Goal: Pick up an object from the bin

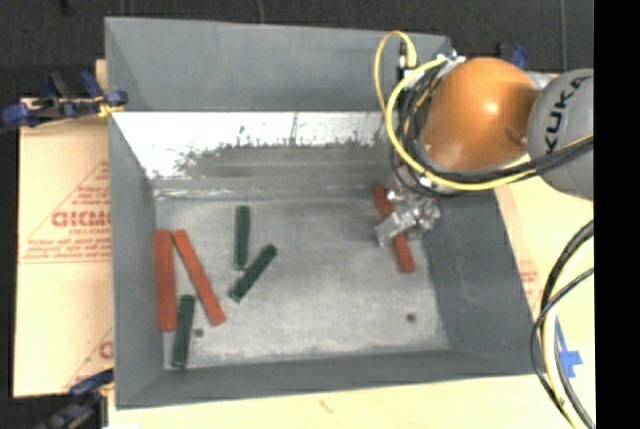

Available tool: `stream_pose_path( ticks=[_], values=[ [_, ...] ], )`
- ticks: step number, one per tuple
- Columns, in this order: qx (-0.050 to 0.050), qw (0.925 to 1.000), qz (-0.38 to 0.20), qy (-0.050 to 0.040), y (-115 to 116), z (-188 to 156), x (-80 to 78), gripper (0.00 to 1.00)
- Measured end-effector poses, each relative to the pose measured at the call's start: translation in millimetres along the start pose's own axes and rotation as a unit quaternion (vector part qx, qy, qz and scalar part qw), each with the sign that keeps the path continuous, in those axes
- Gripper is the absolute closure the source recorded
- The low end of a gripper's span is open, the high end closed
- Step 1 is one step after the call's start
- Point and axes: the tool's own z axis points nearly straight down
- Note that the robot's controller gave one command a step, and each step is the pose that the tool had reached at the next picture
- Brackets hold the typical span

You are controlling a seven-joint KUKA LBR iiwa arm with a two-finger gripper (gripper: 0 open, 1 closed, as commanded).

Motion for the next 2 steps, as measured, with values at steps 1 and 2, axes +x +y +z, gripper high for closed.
stream_pose_path(
  ticks=[1, 2],
  values=[
    [0.000, 1.0000, 0.001, -0.0004, 0, 0, -0.7, 1.00],
    [-0.007, 1.0000, 0.001, -0.0015, 5, -46, 3.7, 1.00]
  ],
)
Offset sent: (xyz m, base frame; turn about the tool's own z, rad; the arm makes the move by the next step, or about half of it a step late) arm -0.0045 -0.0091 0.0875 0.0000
